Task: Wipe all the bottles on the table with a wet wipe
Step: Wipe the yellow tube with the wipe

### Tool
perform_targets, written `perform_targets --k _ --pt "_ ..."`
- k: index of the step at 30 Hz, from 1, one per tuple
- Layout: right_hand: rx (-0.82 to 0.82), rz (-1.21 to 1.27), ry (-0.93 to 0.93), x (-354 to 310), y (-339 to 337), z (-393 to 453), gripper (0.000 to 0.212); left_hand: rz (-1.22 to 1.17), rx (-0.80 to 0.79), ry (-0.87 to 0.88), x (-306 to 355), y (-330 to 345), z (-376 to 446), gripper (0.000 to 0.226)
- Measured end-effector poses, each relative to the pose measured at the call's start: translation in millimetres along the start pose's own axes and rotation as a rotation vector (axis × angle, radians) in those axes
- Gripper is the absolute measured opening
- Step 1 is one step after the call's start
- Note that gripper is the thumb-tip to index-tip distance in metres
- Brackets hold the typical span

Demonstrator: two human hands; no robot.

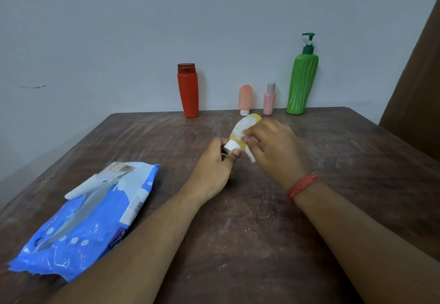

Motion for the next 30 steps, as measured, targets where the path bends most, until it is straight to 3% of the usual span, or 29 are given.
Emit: perform_targets --k 2,7,11,15,19,23,27,30 --pt "0.094 0.021 0.094 8 -8 2 0.01 0.029 -0.011 0.006 0 1 0 0.012" --pt "-0.047 -0.023 -0.055 -7 6 -2 0.01 0.052 0.001 0.027 0 1 0 0.009" --pt "0.05 0.011 0.09 15 -4 1 0.015 0.115 -0.022 0.051 2 4 0 0.007" --pt "-0.068 0.006 -0.054 -3 5 -3 0.012 0.094 -0.006 0.046 1 2 0 0.005" --pt "0.038 0.007 0.085 13 -4 1 0.017 0.133 -0.02 0.048 2 3 1 0.009" --pt "-0.111 0.053 -0.078 -7 10 -4 0.014 0.099 -0.005 0.052 1 2 1 0.005" --pt "0.046 -0.024 0.046 12 -5 2 0.015 0.148 -0.025 0.055 3 3 -1 0.008" --pt "0.002 0.026 0.033 7 -4 -2 0.016 0.153 -0.032 0.062 3 4 -1 0.007"
Point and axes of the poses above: each hand's wrist, its own z-axis towards the middle knuckle, its own y-axis out of the palm, x = y × z, the point moved 5 cm from there along z, towards the middle knuckle, and after that the axes turned 10 degrees about z, right-handed, at the moved point
